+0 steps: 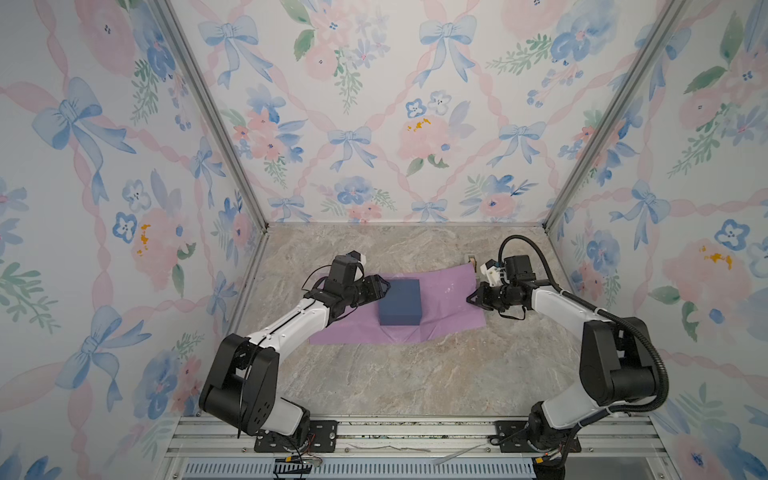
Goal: Wrap the gift box in paper
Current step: 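Grasp the paper edge farthest from the left arm with the right gripper, then lift the paper flap with the right gripper and fold it over the box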
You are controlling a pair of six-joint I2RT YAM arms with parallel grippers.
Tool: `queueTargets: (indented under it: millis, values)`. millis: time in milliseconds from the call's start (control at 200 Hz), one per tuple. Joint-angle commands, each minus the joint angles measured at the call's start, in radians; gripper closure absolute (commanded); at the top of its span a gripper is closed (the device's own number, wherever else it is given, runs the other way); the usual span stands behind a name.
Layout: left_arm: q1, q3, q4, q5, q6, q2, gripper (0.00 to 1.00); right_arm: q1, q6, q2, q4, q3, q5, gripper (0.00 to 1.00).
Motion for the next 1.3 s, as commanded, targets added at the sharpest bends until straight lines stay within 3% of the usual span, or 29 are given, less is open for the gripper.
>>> queueTargets:
  millis: [0,275,470,1295]
  values:
    - [0.008,-0.034,-0.033,-0.021,-0.011,-0.022,0.40,-0.022,-0.073,-0.040,-0.139,0.062,0.045,1.00]
    - [0.007,-0.053,-0.032,-0.029,-0.006,-0.014,0.40,-0.043,-0.118,-0.080,-0.245,0.147,0.102,1.00]
    - [0.008,-0.059,-0.031,-0.034,-0.002,-0.009,0.40,0.020,-0.083,-0.099,-0.266,0.187,0.094,1.00]
    - [0.024,-0.065,-0.020,-0.001,0.018,-0.006,0.40,0.364,0.349,-0.028,-0.077,0.248,0.203,1.00]
